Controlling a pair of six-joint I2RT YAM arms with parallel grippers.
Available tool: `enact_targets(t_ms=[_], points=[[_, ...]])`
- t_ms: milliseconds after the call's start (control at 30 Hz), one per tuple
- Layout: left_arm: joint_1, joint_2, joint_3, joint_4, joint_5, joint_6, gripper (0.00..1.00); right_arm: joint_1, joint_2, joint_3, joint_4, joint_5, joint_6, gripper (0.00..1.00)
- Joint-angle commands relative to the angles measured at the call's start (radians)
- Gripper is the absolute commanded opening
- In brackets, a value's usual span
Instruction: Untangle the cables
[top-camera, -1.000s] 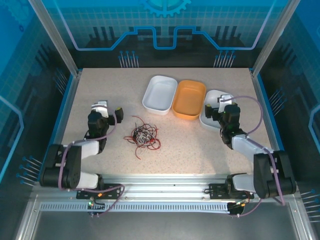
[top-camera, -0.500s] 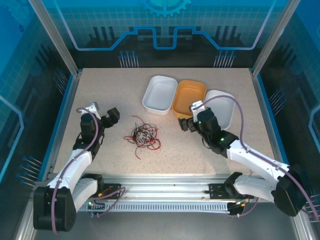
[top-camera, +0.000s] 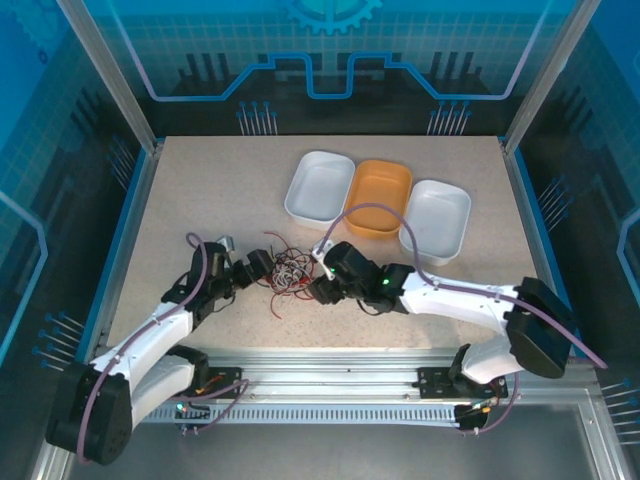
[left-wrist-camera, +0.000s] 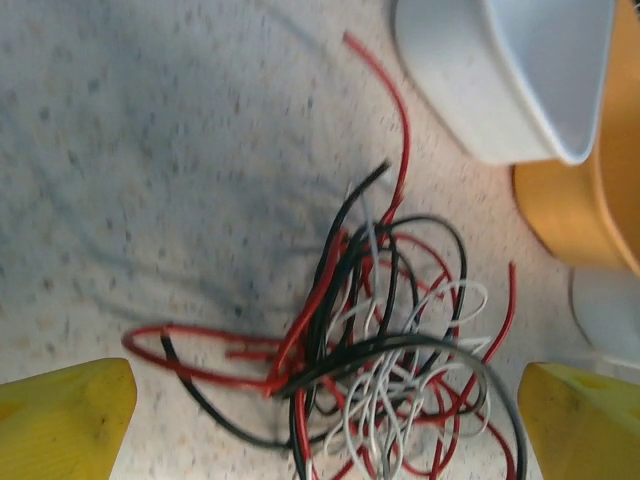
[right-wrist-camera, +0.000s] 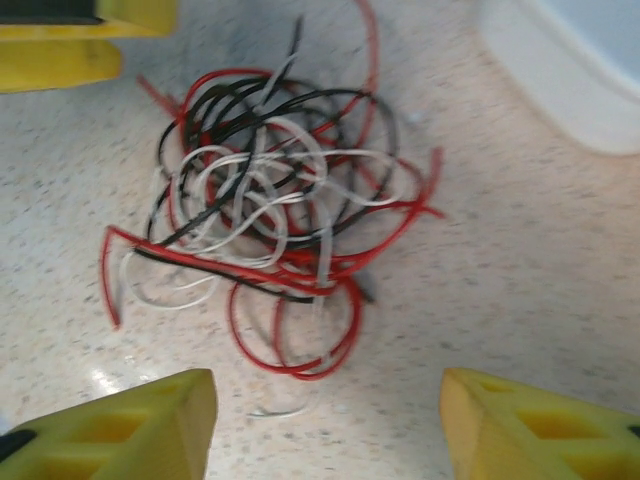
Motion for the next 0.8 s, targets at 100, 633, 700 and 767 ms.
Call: enact_targets(t_ms=[100, 633, 700, 767], points=[[-0.015, -0.046, -0.006, -0.188, -0.007, -0.078, 0.99, 0.021, 0.151, 0.108, -0.042, -0.095, -0.063, 0.45], [-0.023, 0.051, -0.028, -0.029, 0.069, -0.121, 0.92, 0.024, 0.285, 0.183, -0.006, -0.106, -0.141, 0.47], [-0.024, 0.093, -0.016, 0.004, 0.076, -0.123, 0.88, 0.021, 0.301, 0.188, 0.004, -0.101, -0.141, 0.47], [-0.026, 0.127, -0.005, 0.028, 0.085, -0.123, 0.86, 0.017, 0.309, 0.192, 0.016, -0.105, -0.139, 0.47]])
